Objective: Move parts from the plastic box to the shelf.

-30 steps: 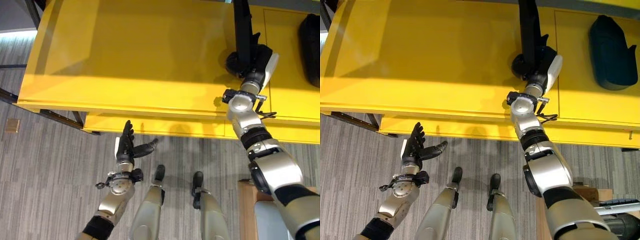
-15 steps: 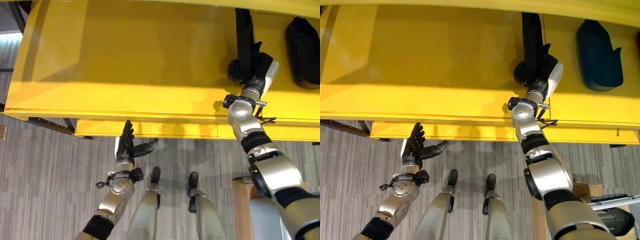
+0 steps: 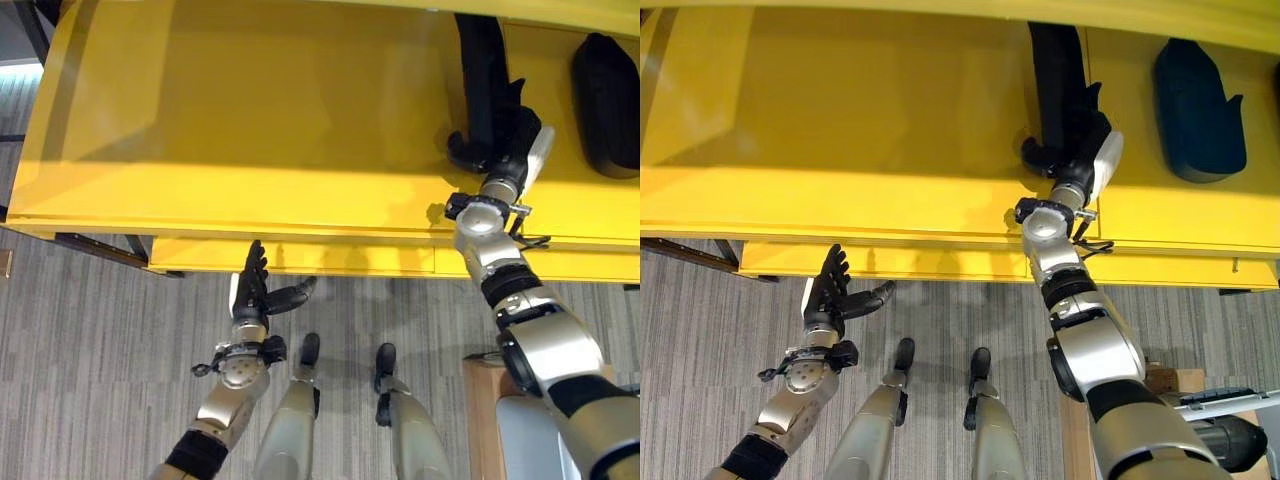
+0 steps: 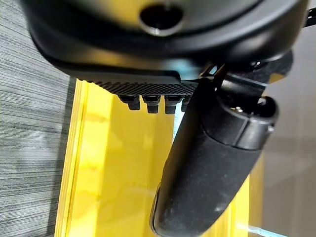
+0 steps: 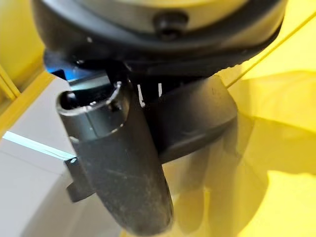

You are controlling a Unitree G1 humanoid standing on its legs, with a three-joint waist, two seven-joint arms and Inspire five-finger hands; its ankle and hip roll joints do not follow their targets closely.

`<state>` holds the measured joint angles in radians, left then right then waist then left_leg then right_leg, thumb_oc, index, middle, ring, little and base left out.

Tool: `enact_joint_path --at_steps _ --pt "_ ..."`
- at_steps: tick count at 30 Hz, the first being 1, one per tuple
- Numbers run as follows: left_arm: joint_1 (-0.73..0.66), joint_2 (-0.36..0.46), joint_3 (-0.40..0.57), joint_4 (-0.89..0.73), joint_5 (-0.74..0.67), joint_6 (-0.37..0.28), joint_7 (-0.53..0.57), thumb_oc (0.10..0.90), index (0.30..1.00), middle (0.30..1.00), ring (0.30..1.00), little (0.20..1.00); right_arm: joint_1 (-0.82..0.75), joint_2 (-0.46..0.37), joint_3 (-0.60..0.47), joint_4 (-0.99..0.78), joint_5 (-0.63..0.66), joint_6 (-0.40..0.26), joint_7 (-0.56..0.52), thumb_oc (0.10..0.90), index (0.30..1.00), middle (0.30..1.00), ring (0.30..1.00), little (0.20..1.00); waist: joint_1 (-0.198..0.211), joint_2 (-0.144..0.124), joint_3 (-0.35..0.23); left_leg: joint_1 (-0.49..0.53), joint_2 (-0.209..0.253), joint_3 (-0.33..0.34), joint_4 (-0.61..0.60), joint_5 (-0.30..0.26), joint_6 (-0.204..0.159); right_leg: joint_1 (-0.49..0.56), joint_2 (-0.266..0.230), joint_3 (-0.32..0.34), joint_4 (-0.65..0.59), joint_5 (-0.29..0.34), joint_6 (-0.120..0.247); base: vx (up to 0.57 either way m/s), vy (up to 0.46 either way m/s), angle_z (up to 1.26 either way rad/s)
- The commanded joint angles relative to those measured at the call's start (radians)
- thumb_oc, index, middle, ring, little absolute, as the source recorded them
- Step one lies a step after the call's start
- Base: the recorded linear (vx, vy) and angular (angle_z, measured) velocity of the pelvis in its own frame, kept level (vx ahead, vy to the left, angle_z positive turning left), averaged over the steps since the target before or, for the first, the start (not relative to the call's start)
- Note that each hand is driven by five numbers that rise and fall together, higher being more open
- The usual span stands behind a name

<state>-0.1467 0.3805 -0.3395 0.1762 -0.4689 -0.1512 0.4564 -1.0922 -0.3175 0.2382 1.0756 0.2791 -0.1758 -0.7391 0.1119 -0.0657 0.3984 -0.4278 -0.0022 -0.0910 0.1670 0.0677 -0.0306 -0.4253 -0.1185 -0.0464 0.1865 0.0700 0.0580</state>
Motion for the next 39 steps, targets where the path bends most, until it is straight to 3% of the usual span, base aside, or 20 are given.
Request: enact_joint_path --at_steps 1,8,16,23,39 --pt "-0.087 0.025 0.057 -0.131 0.005 -0.065 0.017 0.9 1.0 1.0 1.0 1.0 0.107 0.078 -0.012 0.123 0.156 0.112 0.061 0.9 1.0 1.0 1.0 1.0 0.023 0.036 0.091 0.056 0.038 -0.016 0.022 -0.097 -0.007 0.077 -0.076 0.03 -0.018 0.005 0.064 0.0 0.0 0.0" --pt "-0.091 0.028 0.071 -0.136 0.005 -0.057 0.021 0.9 1.0 1.0 1.0 1.0 0.096 0.121 -0.035 0.018 0.304 0.036 0.076 0.9 1.0 1.0 1.0 1.0 0.016 0.026 0.09 0.059 0.038 -0.01 0.024 -0.101 -0.007 0.08 -0.076 0.038 -0.024 0.011 0.063 0.0 0.0 0.0" --pt "-0.073 0.033 0.098 -0.133 -0.01 -0.04 0.022 0.9 1.0 1.0 1.0 1.0 0.129 0.231 0.058 -0.293 0.42 -0.033 0.145 0.9 1.0 1.0 1.0 1.0 0.004 0.001 0.09 0.062 0.039 0.004 0.032 -0.104 -0.007 0.078 -0.076 0.052 -0.023 0.015 0.061 0.0 0.005 -0.06" --pt "-0.048 0.04 0.109 -0.152 -0.017 -0.033 0.026 0.9 1.0 1.0 1.0 1.0 0.18 0.247 0.108 -0.49 0.388 -0.045 0.15 0.9 1.0 1.0 1.0 1.0 -0.001 -0.012 0.086 0.064 0.037 0.007 0.038 -0.107 -0.005 0.078 -0.08 0.052 -0.016 0.013 0.062 0.0 0.0 -0.02" --pt "-0.044 0.032 0.132 -0.163 0.017 -0.021 0.042 0.9 1.0 1.0 1.0 1.0 0.252 0.182 0.103 -0.624 0.232 0.007 0.138 0.9 1.0 1.0 1.0 1.0 -0.016 -0.032 0.084 0.071 0.046 0.005 0.043 -0.112 -0.004 0.081 -0.073 0.05 -0.007 0.006 0.061 0.0 0.0 0.0"
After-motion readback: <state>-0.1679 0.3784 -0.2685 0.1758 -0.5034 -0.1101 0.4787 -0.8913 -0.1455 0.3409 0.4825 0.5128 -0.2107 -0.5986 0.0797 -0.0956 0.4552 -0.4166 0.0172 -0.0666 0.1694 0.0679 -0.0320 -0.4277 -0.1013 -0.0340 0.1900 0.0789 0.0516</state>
